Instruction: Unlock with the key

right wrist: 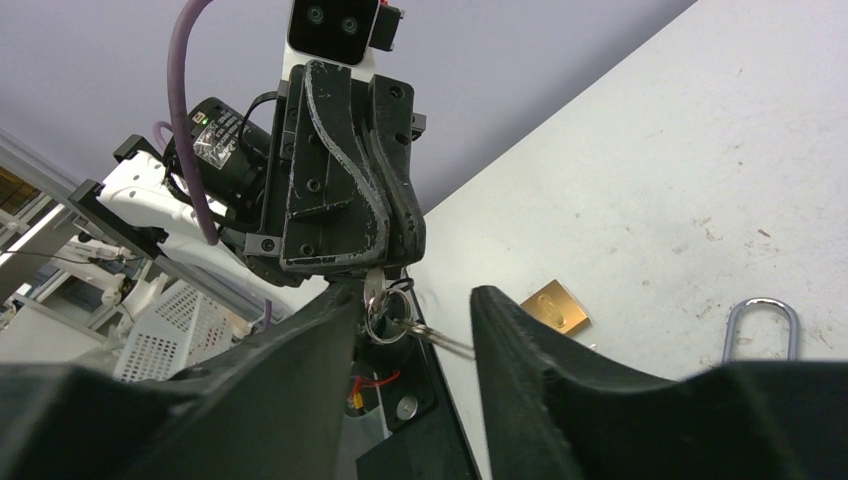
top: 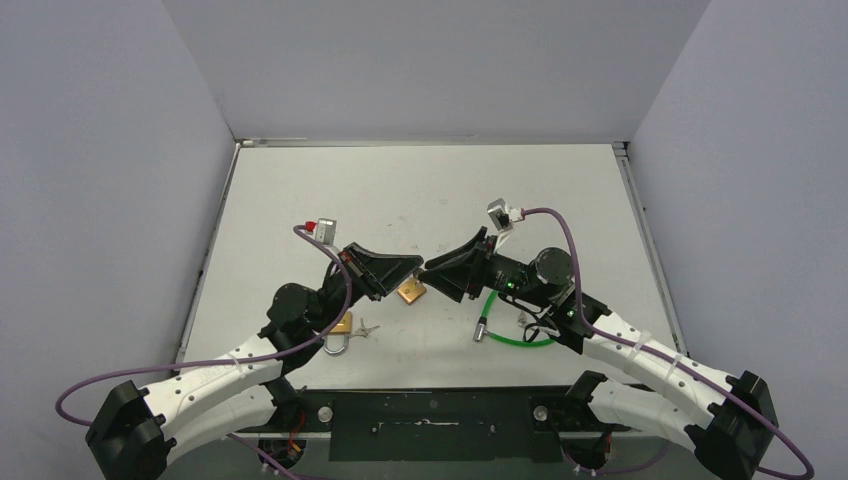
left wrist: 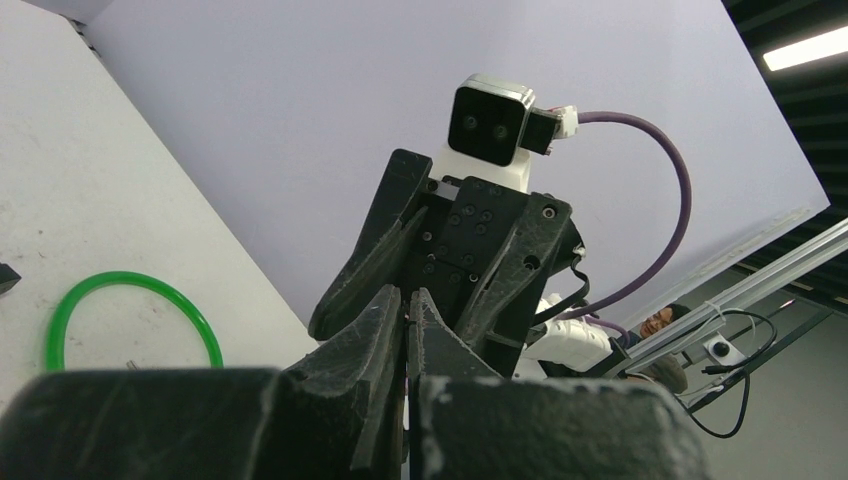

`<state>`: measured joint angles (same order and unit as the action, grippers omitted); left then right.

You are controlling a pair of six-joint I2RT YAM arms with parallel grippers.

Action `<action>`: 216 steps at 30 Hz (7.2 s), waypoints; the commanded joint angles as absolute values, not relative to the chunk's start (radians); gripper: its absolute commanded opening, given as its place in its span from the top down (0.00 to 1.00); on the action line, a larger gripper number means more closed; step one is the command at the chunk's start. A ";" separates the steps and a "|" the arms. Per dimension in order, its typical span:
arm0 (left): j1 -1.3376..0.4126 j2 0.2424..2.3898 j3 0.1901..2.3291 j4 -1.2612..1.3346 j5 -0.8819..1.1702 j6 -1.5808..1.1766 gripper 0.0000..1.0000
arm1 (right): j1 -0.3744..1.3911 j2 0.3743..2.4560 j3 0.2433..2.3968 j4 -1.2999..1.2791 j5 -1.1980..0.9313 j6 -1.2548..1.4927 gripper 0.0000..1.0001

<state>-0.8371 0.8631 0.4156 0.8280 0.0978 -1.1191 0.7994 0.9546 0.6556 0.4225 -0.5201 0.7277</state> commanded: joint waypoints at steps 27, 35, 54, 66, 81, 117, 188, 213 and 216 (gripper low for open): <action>-0.838 0.787 0.399 0.886 -0.015 -1.126 0.33 | 0.803 0.935 0.681 0.405 -0.502 0.640 1.00; -0.838 0.713 0.471 0.454 -0.172 -1.131 0.30 | 0.813 0.947 0.731 0.270 -0.448 0.501 1.00; -0.837 0.850 0.643 0.051 -0.289 -1.173 0.63 | 1.053 1.138 0.970 -0.027 -0.023 0.051 1.00; -0.830 0.898 0.691 -0.039 -0.290 -1.145 1.00 | 1.140 1.200 0.985 -0.023 0.109 -0.053 1.00; -0.830 0.880 0.684 -0.070 -0.301 -1.192 0.62 | 1.141 1.194 0.968 0.014 0.166 -0.061 1.00; -0.815 0.756 0.547 0.642 0.091 -0.731 1.00 | 0.773 0.983 0.710 0.592 -0.474 0.851 0.14; -0.814 0.763 0.542 0.733 0.230 -0.818 1.00 | 0.803 1.030 0.674 0.770 -0.688 0.918 1.00; -0.813 0.769 0.528 0.798 0.212 -0.844 1.00 | 0.805 1.070 0.684 0.733 -0.704 0.898 0.81; -0.814 0.767 0.528 0.800 0.209 -0.844 1.00 | 0.804 1.065 0.676 0.737 -0.700 0.901 0.89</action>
